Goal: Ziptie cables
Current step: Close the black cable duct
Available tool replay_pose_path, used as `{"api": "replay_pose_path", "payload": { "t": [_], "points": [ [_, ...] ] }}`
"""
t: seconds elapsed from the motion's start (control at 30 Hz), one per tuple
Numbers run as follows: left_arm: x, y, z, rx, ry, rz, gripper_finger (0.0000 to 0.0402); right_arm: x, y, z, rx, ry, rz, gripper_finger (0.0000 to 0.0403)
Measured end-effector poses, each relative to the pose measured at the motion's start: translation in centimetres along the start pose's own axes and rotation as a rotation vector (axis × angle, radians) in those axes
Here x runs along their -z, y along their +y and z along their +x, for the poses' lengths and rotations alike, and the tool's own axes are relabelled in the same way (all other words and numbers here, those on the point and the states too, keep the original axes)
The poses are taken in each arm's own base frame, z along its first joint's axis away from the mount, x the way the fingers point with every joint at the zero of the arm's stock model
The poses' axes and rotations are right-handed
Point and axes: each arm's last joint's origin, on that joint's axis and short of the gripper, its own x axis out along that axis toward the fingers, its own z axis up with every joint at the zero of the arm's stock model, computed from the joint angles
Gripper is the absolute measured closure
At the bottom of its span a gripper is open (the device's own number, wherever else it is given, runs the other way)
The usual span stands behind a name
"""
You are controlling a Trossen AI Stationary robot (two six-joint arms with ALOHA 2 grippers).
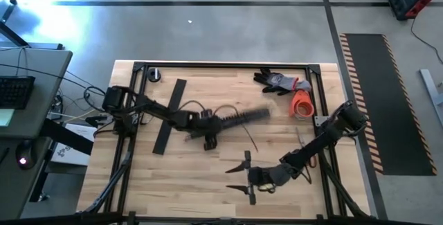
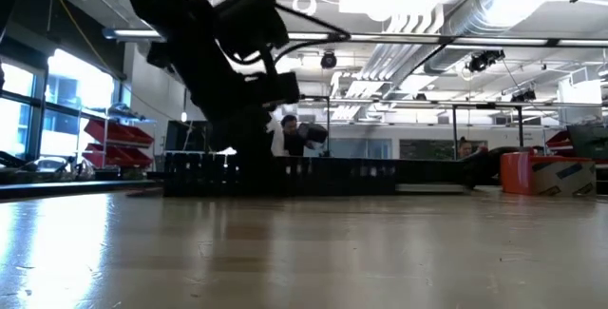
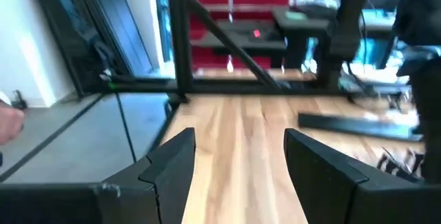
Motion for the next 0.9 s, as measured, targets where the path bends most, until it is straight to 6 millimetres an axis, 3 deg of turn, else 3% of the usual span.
{"api": "replay_pose_path", "payload": {
  "t": [0.27, 0.43, 0.7, 0.9],
  "points": [
    [1.4, -7.5, -1.9, 0.137, -0.005, 0.01, 0.0398, -4.3, 2.2, -3.5, 0.026, -0.126, -0.124, 0.0198],
    [2.8, -11.2, -3.2, 0.131, -0.023, -0.034, 0.0399, -6.1, 2.6, -5.0, 0.031, -0.169, -0.19, 0.0198],
    [4.0, -14.0, -4.5, 0.091, -0.087, -0.03, 0.0397, -6.2, 2.3, -4.9, 0.039, -0.159, -0.181, 0.0198],
    [3.9, -14.2, -4.9, 0.096, -0.108, -0.059, 0.0345, -6.1, 2.3, -4.9, 0.037, -0.148, -0.184, 0.0198]
  ]
}}
